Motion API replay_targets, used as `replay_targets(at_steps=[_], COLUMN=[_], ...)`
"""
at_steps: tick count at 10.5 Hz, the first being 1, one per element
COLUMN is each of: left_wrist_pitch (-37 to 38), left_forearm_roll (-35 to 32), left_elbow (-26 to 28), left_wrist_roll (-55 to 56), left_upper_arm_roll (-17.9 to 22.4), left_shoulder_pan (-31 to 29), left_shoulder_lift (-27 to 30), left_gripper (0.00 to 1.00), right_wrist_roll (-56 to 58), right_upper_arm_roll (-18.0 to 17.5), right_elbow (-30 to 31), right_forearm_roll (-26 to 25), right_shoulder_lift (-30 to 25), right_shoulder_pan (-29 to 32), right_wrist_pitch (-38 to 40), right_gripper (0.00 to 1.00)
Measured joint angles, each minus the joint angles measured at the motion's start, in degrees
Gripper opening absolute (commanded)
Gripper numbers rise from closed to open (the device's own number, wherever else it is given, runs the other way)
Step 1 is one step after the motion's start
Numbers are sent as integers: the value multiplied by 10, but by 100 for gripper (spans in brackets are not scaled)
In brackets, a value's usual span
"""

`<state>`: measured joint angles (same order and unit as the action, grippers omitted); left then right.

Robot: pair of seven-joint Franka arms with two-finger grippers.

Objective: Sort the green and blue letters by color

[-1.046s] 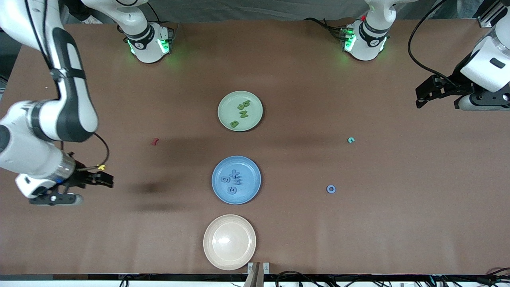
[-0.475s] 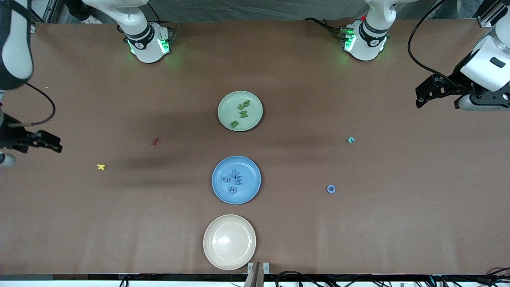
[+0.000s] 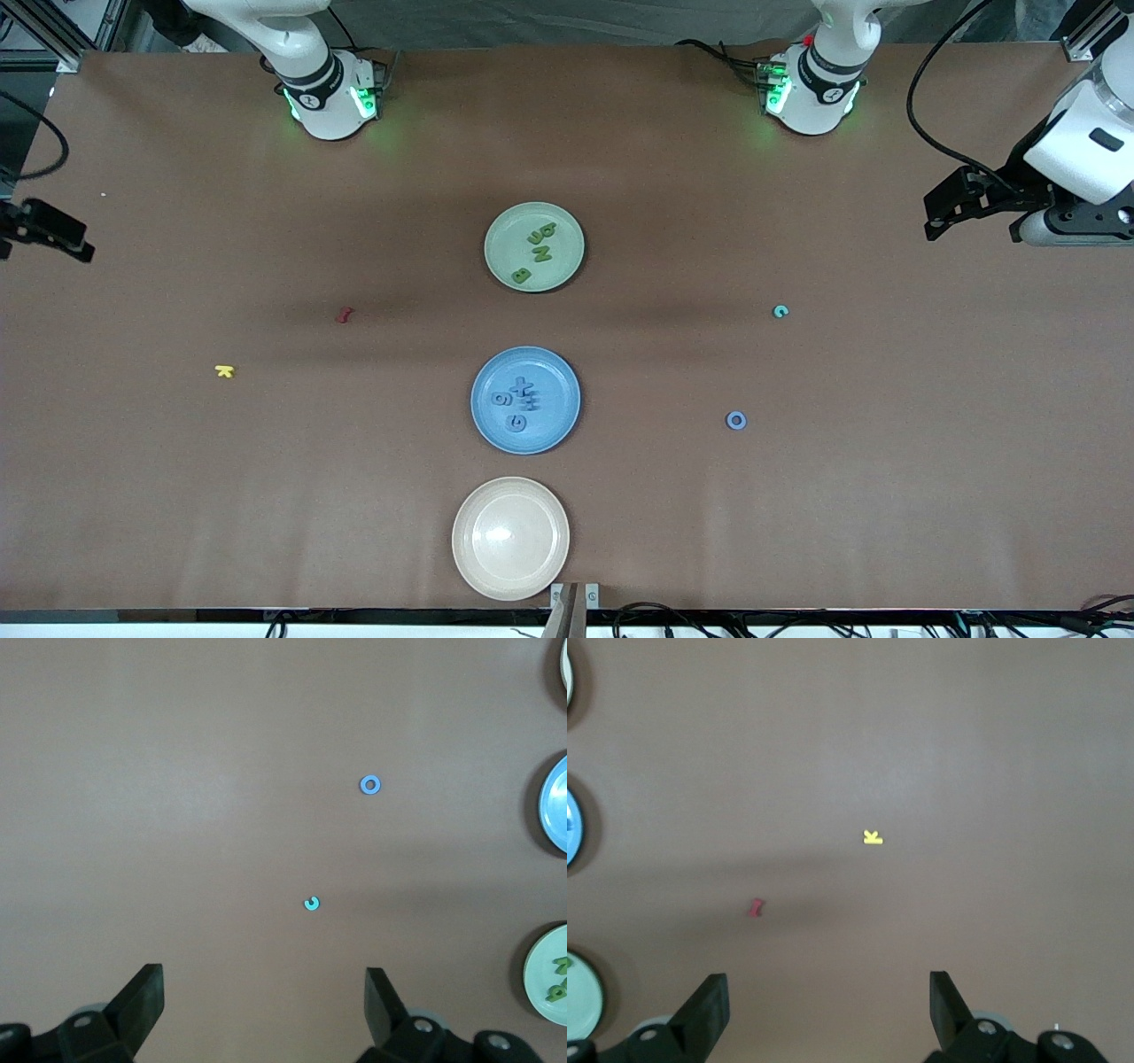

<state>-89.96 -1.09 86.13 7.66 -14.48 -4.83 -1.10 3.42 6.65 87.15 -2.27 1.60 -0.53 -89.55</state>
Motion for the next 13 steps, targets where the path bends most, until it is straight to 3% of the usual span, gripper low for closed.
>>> replay_targets(at_steps=[3,6,13], left_wrist_pitch=[0,0,0], left_forearm_roll=[0,0,0], left_elbow=[0,0,0], left_wrist_roll=[0,0,0], left_upper_arm_roll=[1,1,1], left_shoulder_pan=[0,0,-1], left_shoulder_lift=[0,0,0], left_gripper=[100,100,100], right_wrist_roll=[-31,-42,-43], right_upper_arm_roll=[-10,-20,-21], right_elbow=[-31,-30,-29], right_forearm_roll=[0,0,0], right_shoulder_lift=[-14,-7,-1], right_shoulder_pan=[-1,-3,-2], right_wrist_pitch=[43,5,0], right_gripper=[100,100,100])
